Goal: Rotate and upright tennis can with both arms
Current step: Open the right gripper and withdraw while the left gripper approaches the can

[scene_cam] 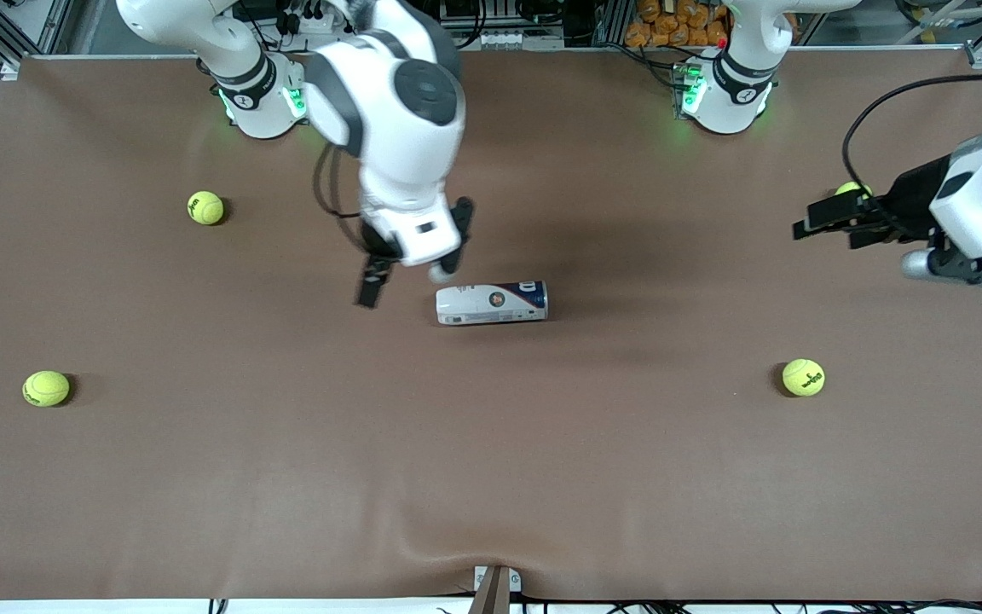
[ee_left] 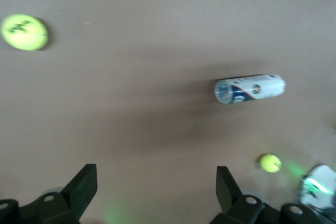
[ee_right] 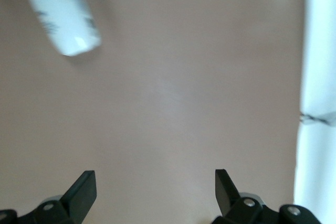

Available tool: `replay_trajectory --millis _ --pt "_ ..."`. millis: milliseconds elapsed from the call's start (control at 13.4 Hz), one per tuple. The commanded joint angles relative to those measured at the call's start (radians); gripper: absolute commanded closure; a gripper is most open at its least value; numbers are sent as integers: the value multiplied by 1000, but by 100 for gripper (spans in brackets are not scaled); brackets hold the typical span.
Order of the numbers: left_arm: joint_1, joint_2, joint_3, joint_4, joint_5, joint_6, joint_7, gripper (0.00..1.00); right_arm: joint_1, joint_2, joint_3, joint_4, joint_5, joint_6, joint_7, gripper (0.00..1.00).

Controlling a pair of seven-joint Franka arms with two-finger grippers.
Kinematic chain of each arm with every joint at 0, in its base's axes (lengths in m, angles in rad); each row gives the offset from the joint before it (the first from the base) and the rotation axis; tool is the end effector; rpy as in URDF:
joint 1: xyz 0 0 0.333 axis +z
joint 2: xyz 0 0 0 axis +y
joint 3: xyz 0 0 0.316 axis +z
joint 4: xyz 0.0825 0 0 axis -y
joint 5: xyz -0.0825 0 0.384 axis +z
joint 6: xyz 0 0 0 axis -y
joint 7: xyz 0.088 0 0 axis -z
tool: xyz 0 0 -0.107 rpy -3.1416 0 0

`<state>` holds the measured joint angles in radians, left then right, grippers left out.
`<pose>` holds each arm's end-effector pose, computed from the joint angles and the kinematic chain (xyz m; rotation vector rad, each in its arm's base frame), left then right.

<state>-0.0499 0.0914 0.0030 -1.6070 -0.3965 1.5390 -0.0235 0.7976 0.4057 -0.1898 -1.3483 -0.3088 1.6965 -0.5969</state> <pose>0.5707 -0.0693 0.5619 2.7413 -0.0056 -0.2382 0.5575 0.3802 0.5006 2.2264 1.6319 -0.0663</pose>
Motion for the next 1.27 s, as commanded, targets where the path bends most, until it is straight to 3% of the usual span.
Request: replay_trajectory --millis 0,149,373,672,821,971,1195 --pt "2 28 -2 -19 -106 13 1 0 -5 19 -118 92 -13 -41 6 0" --pt "-1 42 -5 -71 -162 73 4 0 -17 -1 -204 127 16 -83 9 0" --pt "-1 71 -40 -125 -264 139 22 0 -75 -86 -322 130 144 -107 12 0" --pt "4 83 -48 -258 -448 202 166 0 -150 -113 -419 130 305 -167 17 0" --pt "-1 84 -49 -313 -485 245 215 0 -185 -113 -457 130 361 -186 46 0" --pt "2 79 -110 -375 -515 346 249 0 -221 -111 -462 129 398 -205 119 0" --pt "-1 85 -149 -451 -622 446 315 0 -228 -120 -456 124 427 -253 299 0"
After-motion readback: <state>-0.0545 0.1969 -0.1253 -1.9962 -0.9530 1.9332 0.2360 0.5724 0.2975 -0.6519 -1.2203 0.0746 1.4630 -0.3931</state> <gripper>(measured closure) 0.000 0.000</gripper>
